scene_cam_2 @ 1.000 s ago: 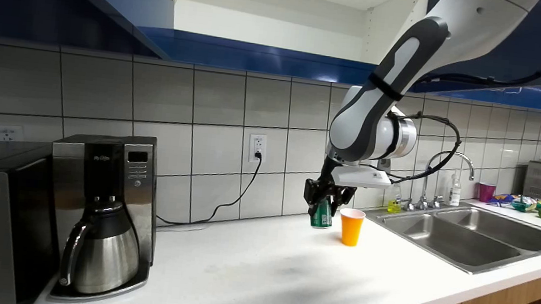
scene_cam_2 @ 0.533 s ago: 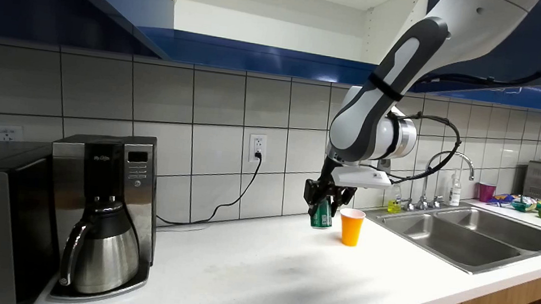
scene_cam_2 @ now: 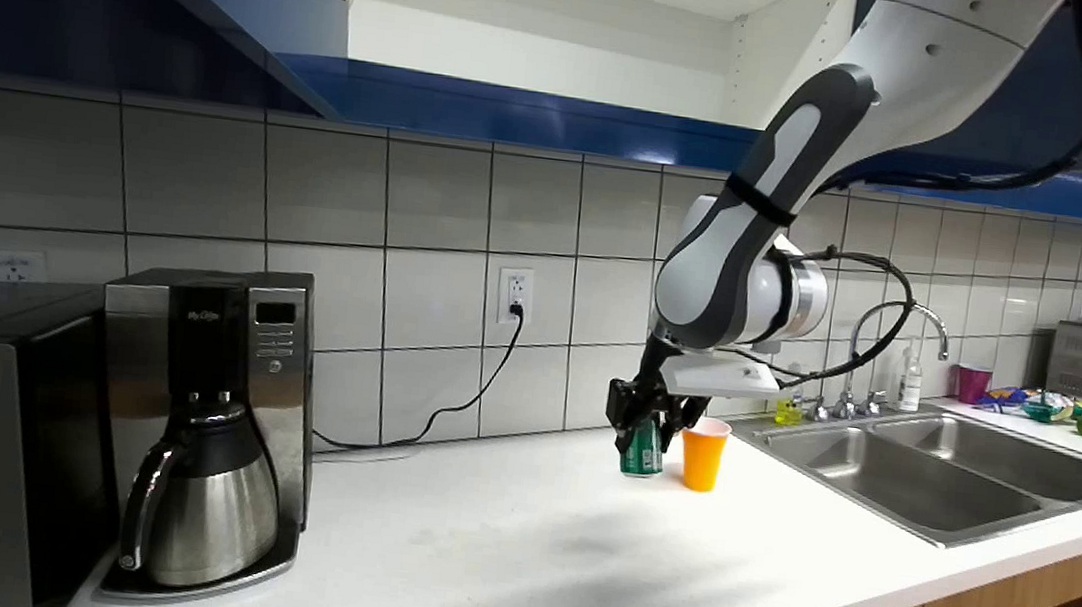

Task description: Pick up the can from the cabinet and put it on the counter

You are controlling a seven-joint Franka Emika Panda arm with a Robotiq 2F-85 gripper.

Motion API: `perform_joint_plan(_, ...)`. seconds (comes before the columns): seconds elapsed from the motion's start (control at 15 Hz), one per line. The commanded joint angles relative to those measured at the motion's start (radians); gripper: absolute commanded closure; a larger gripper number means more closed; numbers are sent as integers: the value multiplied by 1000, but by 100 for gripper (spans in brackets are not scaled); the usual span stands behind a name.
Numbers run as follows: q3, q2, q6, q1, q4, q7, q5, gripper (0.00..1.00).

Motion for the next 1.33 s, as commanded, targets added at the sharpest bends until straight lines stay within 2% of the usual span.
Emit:
perform_joint_plan(0.0, 10, 47, 49, -6, 28, -7, 13, 62)
perform_joint_plan(0.8, 2, 251, 206, 2, 131, -4, 25, 62)
perform_joint_plan(1.27, -56, 364, 299, 60, 193, 3, 29, 62)
